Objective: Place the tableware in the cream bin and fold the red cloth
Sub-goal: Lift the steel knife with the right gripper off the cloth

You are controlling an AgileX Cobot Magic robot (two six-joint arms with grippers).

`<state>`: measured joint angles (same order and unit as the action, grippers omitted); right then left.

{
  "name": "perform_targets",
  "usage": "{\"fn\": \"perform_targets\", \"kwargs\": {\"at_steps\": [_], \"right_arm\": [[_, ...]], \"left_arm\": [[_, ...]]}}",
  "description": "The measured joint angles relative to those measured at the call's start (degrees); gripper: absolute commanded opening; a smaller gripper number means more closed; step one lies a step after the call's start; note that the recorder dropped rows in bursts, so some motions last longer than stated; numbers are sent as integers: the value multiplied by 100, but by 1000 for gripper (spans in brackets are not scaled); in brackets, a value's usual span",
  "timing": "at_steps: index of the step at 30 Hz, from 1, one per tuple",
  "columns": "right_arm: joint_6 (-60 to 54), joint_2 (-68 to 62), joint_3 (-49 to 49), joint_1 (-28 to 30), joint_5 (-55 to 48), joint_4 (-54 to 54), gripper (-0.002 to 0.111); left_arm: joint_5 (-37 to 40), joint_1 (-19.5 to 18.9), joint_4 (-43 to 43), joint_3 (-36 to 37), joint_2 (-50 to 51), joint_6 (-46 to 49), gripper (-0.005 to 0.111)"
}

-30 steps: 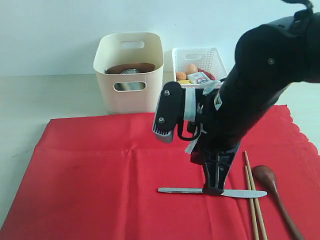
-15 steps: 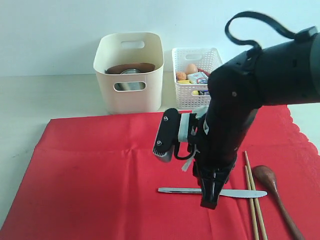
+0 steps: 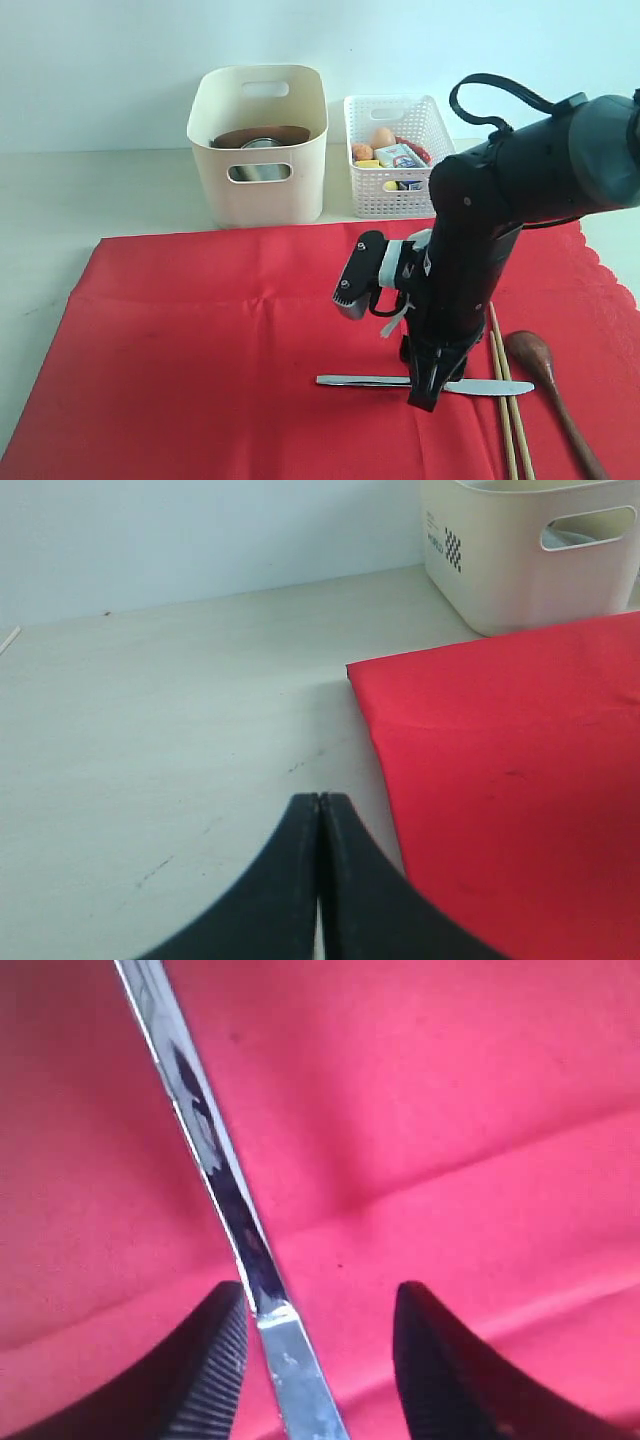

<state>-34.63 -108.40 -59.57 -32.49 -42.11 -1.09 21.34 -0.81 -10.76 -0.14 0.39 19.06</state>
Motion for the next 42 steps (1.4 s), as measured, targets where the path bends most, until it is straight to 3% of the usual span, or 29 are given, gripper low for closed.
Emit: {"fn": "perform_targets", "kwargs": {"at_steps": [6, 15, 17, 20, 21, 33, 42], "right_arm": [[-505, -219, -128, 44, -106, -702, 46], [-556, -425, -213, 44, -142, -760, 44], [-518, -453, -250, 44, -180, -712, 32], [-468, -489, -280, 44, -166, -506, 3], [-456, -503, -311, 44, -166, -409, 0], [-228, -490, -474, 44, -434, -135, 0], [-219, 370, -474, 44, -446, -94, 0]], "left_arm": [[0, 0, 0, 0, 0, 0, 0], [0, 0, 0, 0, 0, 0, 0], [0, 0, 0, 0, 0, 0, 0], [0, 0, 0, 0, 0, 0, 0], [0, 0, 0, 0, 0, 0, 0], [0, 0, 0, 0, 0, 0, 0], [0, 0, 0, 0, 0, 0, 0]]}}
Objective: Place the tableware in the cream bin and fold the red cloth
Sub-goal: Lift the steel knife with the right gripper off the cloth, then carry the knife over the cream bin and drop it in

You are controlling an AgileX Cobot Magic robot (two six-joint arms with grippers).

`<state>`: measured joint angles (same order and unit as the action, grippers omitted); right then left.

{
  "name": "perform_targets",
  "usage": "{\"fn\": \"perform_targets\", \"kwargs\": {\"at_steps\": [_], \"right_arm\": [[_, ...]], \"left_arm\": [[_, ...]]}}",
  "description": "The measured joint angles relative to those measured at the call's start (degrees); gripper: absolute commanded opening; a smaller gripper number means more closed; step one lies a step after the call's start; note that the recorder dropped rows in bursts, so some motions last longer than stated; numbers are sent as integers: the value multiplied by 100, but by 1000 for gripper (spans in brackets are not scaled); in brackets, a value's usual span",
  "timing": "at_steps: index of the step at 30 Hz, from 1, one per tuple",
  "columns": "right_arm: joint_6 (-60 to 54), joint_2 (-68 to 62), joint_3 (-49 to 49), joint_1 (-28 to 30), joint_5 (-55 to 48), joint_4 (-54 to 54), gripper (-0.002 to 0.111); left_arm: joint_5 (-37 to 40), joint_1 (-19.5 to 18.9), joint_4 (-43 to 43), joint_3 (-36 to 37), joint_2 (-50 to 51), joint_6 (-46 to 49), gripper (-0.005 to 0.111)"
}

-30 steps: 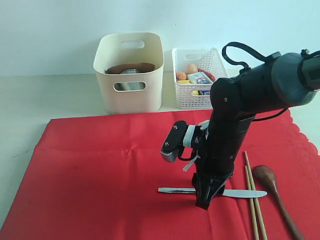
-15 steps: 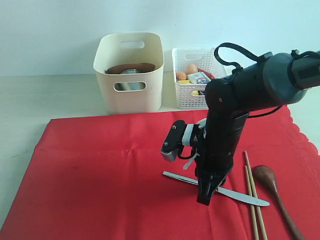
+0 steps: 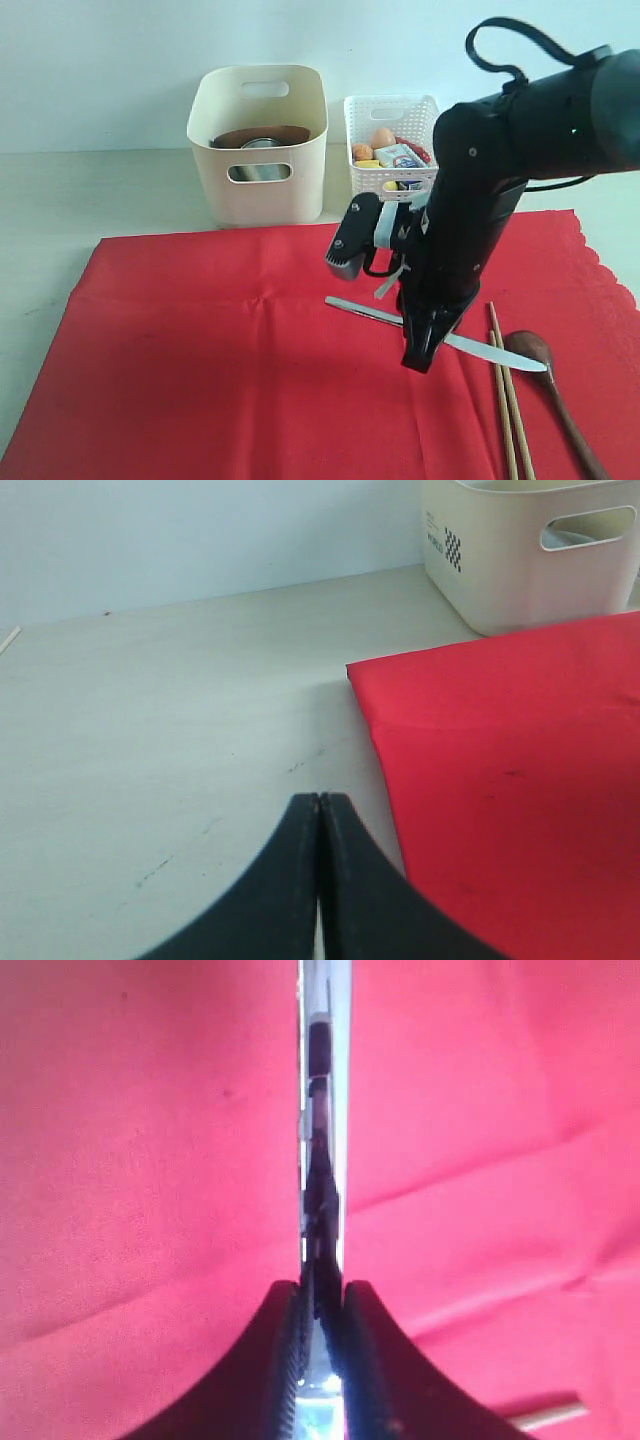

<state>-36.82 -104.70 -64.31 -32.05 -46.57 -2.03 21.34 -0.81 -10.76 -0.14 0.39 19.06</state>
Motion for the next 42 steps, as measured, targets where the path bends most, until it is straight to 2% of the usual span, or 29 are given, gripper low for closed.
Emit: {"fn": "perform_targets", "kwargs": {"at_steps": [17, 21, 26, 33, 42], "right_arm": [[6, 1391, 0, 37, 1030, -1396, 0], [6, 1561, 0, 214, 1613, -1776, 0], [-282, 1546, -353, 581, 1771, -2486, 0], [-1998, 1201, -953, 1094, 1765, -4758, 0], [-4430, 295, -1526, 1698, 820, -7528, 0]], "left_arm": [[0, 0, 0, 0, 0, 0, 0], [0, 0, 0, 0, 0, 0, 0], [0, 0, 0, 0, 0, 0, 0], [0, 0, 0, 0, 0, 0, 0], [0, 0, 0, 0, 0, 0, 0]]}}
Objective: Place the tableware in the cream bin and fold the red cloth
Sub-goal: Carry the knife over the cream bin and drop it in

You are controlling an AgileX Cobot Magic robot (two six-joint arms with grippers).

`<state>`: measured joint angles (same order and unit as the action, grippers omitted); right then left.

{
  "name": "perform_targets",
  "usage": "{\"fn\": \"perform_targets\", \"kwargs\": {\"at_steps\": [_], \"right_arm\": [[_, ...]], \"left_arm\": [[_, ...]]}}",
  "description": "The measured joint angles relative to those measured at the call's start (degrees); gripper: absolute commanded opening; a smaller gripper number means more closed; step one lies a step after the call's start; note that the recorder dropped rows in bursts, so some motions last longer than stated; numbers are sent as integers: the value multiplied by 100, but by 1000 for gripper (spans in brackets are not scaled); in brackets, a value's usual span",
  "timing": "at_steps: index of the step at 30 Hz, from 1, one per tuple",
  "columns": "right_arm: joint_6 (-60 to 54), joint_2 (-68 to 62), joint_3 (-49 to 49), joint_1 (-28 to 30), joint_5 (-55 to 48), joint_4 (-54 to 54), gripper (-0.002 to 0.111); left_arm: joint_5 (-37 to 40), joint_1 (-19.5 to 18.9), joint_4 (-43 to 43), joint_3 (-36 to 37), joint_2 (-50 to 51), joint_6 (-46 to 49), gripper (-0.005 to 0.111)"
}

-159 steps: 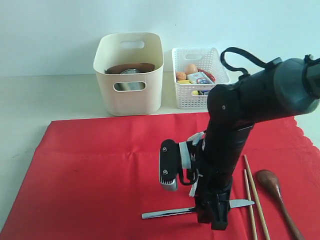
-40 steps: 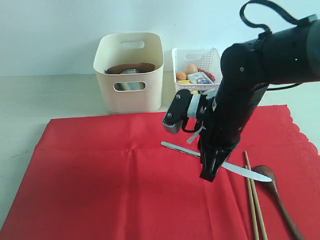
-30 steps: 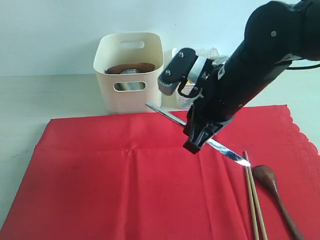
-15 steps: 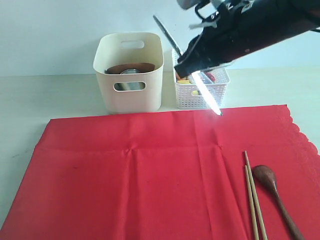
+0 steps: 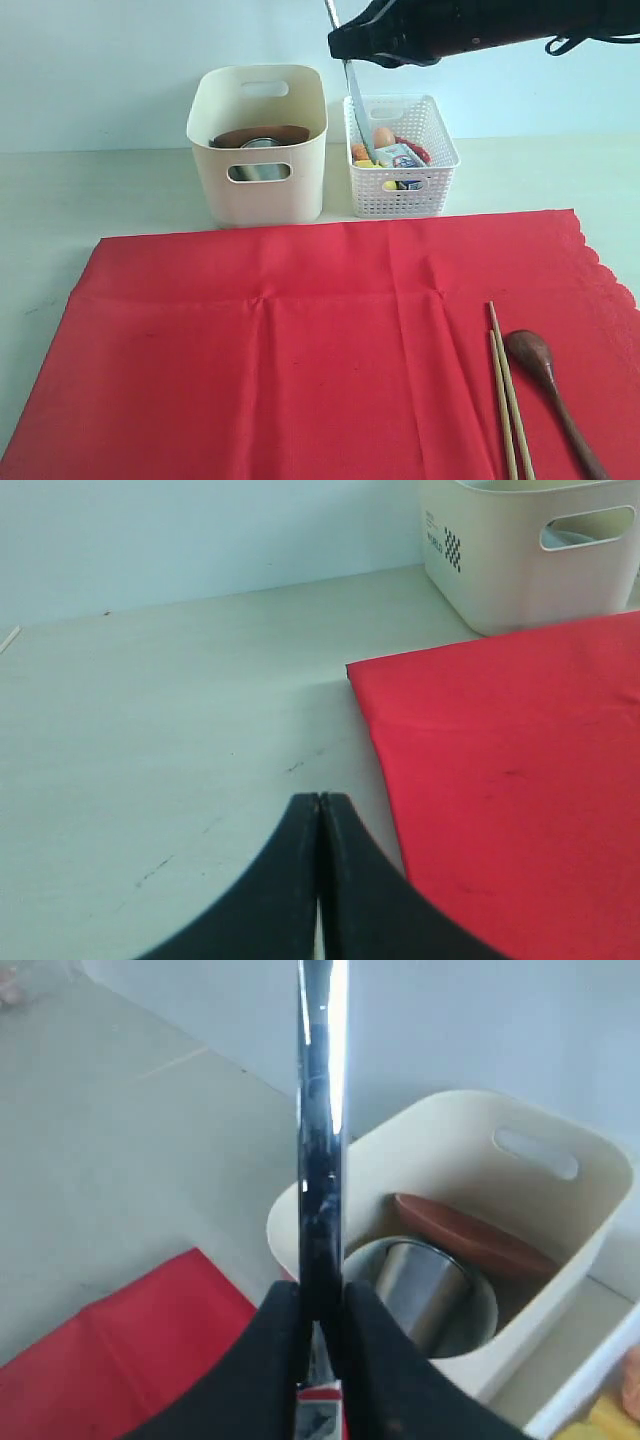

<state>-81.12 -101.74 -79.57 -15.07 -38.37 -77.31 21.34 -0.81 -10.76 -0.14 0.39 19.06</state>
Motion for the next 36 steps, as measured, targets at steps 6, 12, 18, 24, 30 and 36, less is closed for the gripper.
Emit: {"fn": "perform_targets", "kwargs": {"at_steps": [6, 12, 18, 24, 30, 36], "right_arm": [[-959, -540, -409, 298, -704, -1038, 0], [-1386, -1093, -1006, 390, -1196, -1783, 0], [-1438, -1643, -1738, 390, -1453, -1929, 0], [-1448, -2285, -2480, 390, -1513, -2012, 0], [-1545, -2814, -2982, 390, -1631, -2125, 0], [-1591, -3545, -3550, 390, -1816, -2137, 0]], "left_arm": [[0, 0, 0, 0, 0, 0, 0], [0, 0, 0, 0, 0, 0, 0], [0, 0, 0, 0, 0, 0, 0], [0, 0, 308, 0, 0, 24, 0], [0, 0, 395, 0, 0, 38, 0], [0, 0, 395, 0, 0, 38, 0]]}}
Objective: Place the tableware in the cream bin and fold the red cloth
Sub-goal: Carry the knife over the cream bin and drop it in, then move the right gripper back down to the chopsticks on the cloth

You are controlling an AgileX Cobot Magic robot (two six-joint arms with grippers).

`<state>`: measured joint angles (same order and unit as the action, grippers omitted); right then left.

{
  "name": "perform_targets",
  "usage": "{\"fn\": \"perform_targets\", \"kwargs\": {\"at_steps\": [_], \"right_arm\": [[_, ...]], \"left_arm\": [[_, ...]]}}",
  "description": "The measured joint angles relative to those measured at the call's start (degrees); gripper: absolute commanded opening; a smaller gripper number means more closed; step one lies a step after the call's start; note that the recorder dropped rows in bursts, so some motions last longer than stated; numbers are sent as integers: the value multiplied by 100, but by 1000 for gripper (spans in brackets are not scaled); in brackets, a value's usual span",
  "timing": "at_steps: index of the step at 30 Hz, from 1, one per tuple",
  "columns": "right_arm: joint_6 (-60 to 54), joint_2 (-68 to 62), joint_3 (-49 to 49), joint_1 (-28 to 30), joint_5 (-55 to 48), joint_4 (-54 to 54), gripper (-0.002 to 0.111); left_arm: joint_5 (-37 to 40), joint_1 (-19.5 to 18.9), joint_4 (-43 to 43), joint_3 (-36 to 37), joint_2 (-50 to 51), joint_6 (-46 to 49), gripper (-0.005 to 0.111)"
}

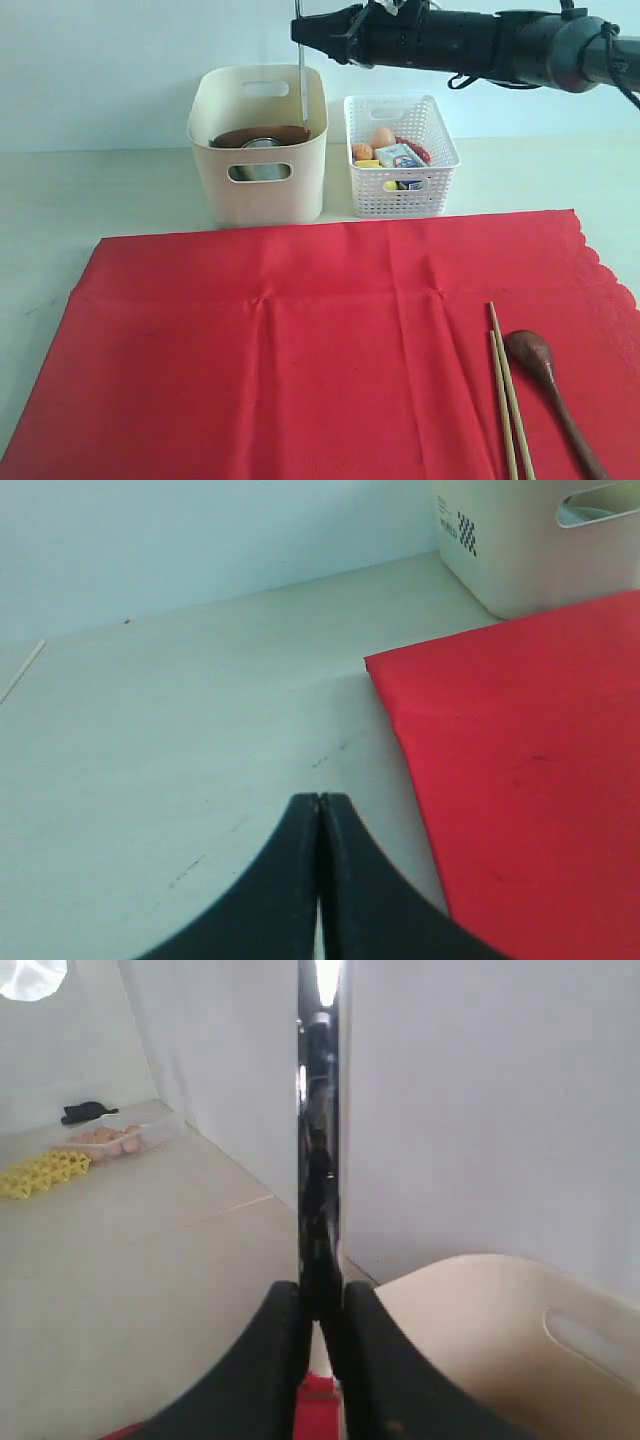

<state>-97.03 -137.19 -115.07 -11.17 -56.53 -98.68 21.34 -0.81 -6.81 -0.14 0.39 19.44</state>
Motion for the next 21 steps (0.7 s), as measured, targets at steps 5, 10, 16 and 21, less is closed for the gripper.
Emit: {"fn": "perform_targets", "kwargs": {"at_steps": [5, 10, 16, 21], "right_arm": [[-16, -392, -73, 0, -16, -10, 1], [8, -515, -77, 0, 6, 559, 33], [595, -487, -89, 0, 100, 888, 53], [1410, -94, -89, 11, 196, 1476, 53]], "left_arm": [[0, 0, 10, 0, 0, 0, 0], [0, 0, 10, 0, 0, 0, 0], [0, 0, 10, 0, 0, 0, 0], [0, 0, 10, 0, 0, 0, 0]]}}
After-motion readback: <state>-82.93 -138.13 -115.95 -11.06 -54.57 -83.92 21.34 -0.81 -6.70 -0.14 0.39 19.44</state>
